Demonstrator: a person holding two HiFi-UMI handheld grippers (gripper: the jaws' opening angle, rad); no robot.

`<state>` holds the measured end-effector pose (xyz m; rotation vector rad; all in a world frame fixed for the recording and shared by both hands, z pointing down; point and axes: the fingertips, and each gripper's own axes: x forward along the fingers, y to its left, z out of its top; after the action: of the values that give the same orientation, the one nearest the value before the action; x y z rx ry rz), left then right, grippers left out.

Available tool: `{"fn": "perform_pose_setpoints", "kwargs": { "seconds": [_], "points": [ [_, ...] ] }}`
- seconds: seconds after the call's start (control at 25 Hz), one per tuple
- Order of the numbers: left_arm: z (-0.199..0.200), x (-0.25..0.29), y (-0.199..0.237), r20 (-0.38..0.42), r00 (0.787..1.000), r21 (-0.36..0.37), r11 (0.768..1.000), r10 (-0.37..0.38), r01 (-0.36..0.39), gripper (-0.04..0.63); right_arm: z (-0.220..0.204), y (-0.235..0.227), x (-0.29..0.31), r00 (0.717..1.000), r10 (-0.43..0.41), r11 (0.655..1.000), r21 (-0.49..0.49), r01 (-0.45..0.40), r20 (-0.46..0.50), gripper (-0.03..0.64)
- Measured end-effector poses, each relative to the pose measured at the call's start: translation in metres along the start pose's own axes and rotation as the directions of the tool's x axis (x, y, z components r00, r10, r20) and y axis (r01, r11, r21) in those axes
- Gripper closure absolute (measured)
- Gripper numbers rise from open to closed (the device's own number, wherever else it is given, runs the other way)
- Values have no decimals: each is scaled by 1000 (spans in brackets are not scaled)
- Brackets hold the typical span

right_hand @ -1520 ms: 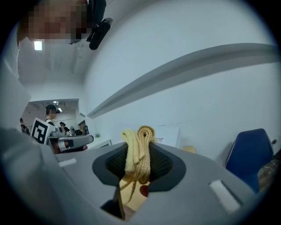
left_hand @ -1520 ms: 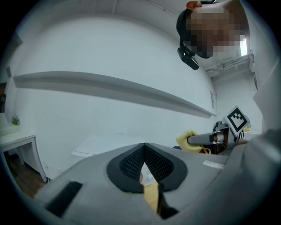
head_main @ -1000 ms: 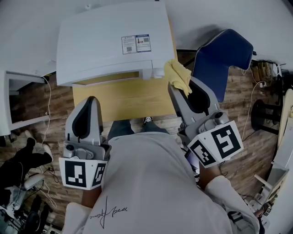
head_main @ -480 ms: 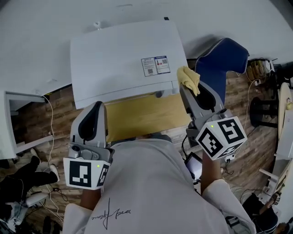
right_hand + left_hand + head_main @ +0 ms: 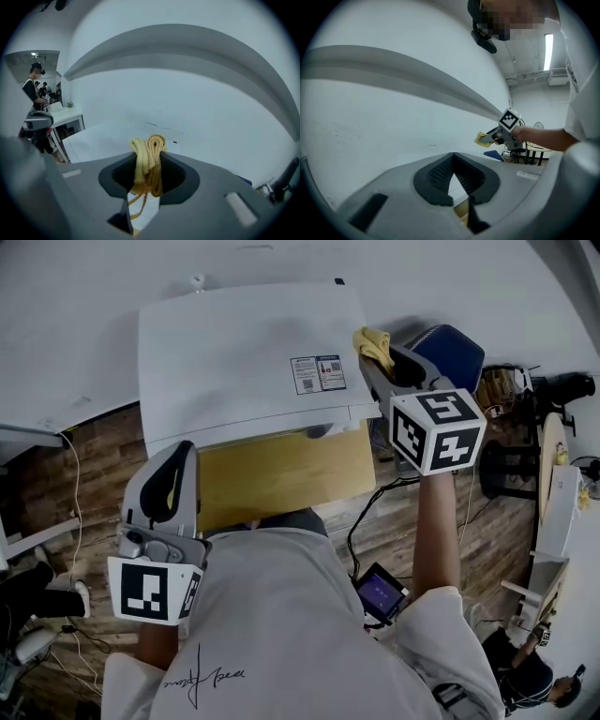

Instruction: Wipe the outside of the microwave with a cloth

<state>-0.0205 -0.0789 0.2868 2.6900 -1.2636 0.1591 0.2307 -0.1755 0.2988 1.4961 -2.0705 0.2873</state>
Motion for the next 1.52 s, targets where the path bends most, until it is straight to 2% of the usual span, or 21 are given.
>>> {"fn": "perform_pose_setpoints", "kwargs": {
  "seconds": [0.28,0.48,0.68,0.96,1.2,1.52],
  "points": [
    [-9,-1,0,-7,999,-38,999,39,-40,601,5,-53,58,997,-17,1000,4,17,-72,503],
    [-6,4,7,-6,997,-38,997,71,-71,601,9,-83,102,992,-35,999,15,37,-120,503],
    [-5,3,20,-2,993,-54,992,116,-116,601,10,-98,132,984,-77,997,-33,72,-161,503],
    [-10,1,29,-12,992,-58,991,122,-122,601,1,-111,152,965,-153,986,-91,136,-211,503],
    [-15,-7,37,-19,992,-71,990,124,-125,601,-4,-105,159,957,-168,986,-60,158,-237,505],
    [-16,-12,42,-13,994,-76,992,105,-106,601,0,-95,163,947,-195,981,-71,183,-255,503]
  ]
}}
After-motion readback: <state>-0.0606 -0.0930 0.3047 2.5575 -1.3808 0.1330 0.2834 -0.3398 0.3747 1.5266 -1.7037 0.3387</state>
